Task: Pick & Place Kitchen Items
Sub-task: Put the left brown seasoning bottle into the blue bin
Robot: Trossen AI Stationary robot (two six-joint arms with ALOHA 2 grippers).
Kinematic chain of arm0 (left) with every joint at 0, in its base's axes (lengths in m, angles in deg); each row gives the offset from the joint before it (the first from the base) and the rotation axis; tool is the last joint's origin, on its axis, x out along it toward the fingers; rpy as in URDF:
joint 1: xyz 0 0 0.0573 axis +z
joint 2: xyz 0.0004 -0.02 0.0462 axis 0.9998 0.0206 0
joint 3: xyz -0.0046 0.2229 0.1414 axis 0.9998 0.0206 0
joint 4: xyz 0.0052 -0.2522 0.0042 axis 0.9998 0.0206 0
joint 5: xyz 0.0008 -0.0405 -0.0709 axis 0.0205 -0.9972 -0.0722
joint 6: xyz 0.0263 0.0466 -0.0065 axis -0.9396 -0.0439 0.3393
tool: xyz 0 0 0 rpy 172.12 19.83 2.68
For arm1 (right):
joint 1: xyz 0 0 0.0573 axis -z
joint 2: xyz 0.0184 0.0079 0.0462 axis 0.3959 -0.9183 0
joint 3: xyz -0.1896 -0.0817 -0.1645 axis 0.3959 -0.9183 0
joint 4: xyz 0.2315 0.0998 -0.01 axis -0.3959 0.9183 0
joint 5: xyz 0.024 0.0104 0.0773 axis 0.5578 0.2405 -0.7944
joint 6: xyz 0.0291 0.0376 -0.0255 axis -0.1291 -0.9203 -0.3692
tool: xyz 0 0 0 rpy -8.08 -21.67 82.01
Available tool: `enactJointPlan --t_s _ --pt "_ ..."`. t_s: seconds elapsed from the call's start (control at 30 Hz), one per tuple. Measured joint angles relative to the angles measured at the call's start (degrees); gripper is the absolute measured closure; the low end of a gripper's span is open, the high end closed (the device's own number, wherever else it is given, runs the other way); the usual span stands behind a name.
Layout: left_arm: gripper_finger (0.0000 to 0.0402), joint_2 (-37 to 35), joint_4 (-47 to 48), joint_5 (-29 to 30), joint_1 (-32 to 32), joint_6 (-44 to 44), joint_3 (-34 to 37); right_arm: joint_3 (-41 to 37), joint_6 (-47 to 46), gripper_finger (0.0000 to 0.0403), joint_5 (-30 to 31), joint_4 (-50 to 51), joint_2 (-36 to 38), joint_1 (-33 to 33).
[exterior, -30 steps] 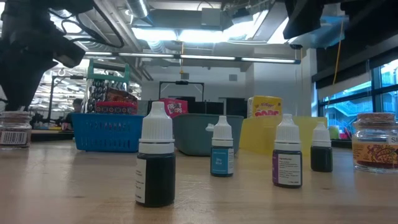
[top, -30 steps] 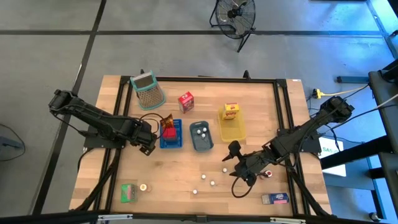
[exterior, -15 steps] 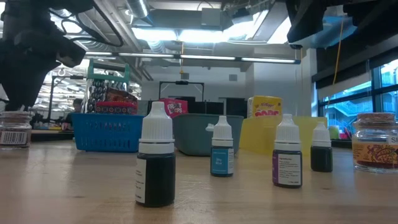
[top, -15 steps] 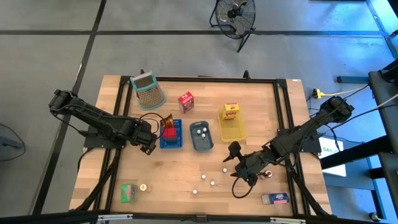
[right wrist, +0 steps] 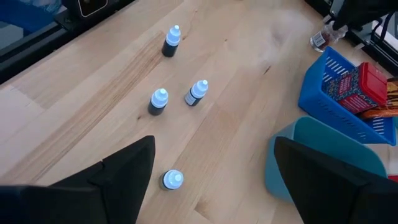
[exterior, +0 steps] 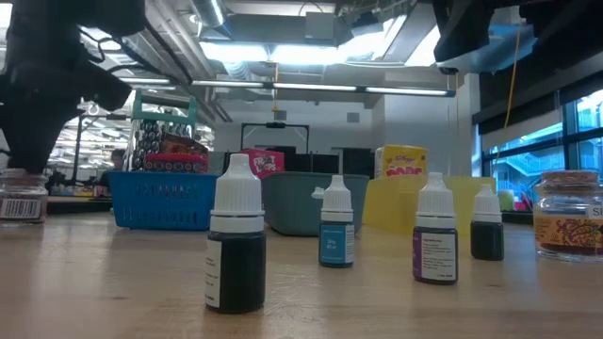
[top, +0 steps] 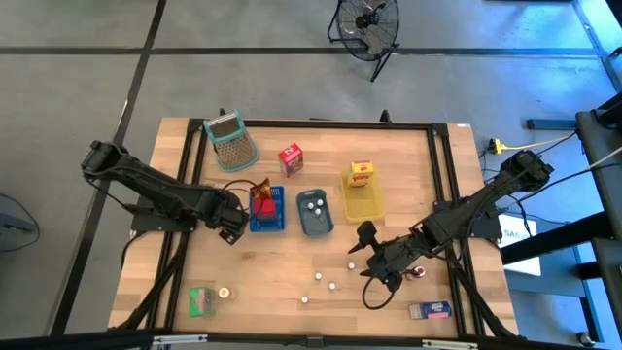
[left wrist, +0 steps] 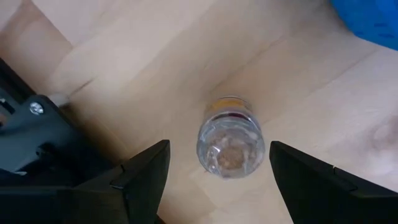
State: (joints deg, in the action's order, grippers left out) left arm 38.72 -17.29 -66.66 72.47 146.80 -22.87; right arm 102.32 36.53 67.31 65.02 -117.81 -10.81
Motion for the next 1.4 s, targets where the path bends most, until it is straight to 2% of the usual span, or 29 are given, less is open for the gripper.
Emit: enactJointPlan --t_s 0.7,1.03,1.4 --pt "0.0131 5.5 -7.5 -2.5 2.2 -3.2 0.0 0.0 0.0 0.007 0.0 -0.7 0.0 0.0" --pt "0.0131 8.5 -7.3 -6.4 2.2 -5.1 0.0 0.0 0.0 0.007 0.0 -0.3 0.0 0.0" --pt "0.0131 8.5 -7.2 -6.8 1.9 -7.3 0.0 0.0 0.0 0.007 0.1 -1.1 0.0 0.0"
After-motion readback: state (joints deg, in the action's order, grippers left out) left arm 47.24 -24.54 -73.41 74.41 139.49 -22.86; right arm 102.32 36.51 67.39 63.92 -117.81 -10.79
